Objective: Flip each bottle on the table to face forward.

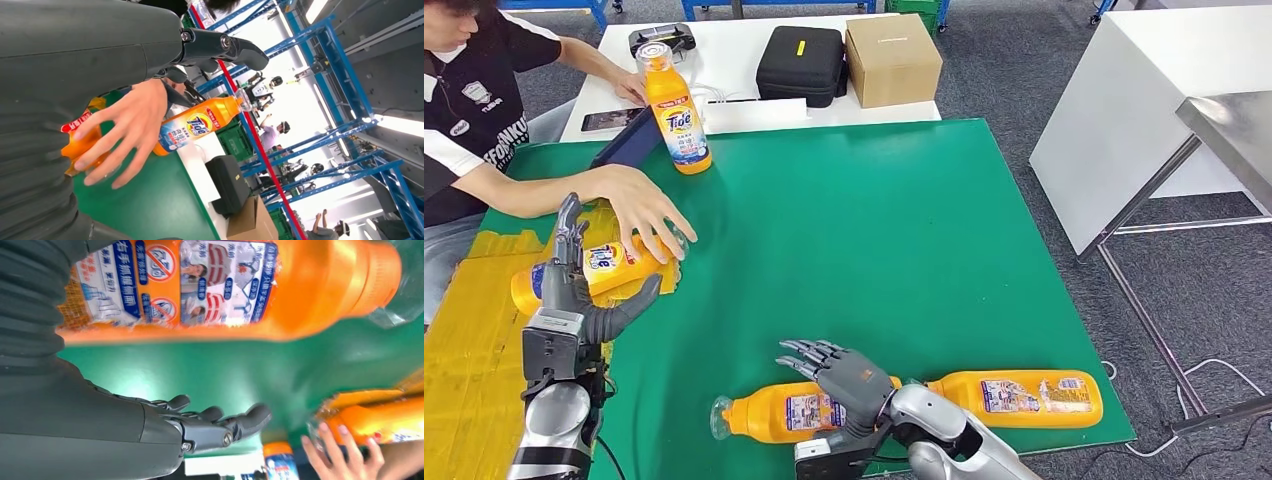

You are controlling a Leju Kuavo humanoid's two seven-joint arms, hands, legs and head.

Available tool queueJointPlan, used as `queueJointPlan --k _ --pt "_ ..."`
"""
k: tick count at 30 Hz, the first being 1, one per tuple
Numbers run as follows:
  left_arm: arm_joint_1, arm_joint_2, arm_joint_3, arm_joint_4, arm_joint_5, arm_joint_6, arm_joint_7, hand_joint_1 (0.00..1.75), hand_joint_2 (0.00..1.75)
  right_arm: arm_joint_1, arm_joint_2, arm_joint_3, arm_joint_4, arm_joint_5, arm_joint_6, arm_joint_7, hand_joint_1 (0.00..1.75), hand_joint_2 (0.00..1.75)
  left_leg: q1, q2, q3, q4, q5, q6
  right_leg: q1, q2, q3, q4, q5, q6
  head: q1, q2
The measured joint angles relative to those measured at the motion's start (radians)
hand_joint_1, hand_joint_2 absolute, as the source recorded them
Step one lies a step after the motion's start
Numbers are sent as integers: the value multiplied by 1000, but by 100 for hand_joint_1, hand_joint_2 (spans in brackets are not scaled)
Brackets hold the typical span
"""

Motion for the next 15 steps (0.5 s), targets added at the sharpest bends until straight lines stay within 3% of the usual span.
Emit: queueJointPlan --k 8,15 --pt "-1 -1 0 0 2 0 -1 0 175 -11 -18 12 13 -10 4 -5 0 175 0 0 0 0 0 0 0 0 0 0 0 0 0 0" --pt "-10 -1 -3 9 12 8 -10 0 175 -14 -32 13 9 -140 25 -82 0 175 0 0 0 0 0 0 0 0 -1 0 0 0 0 0"
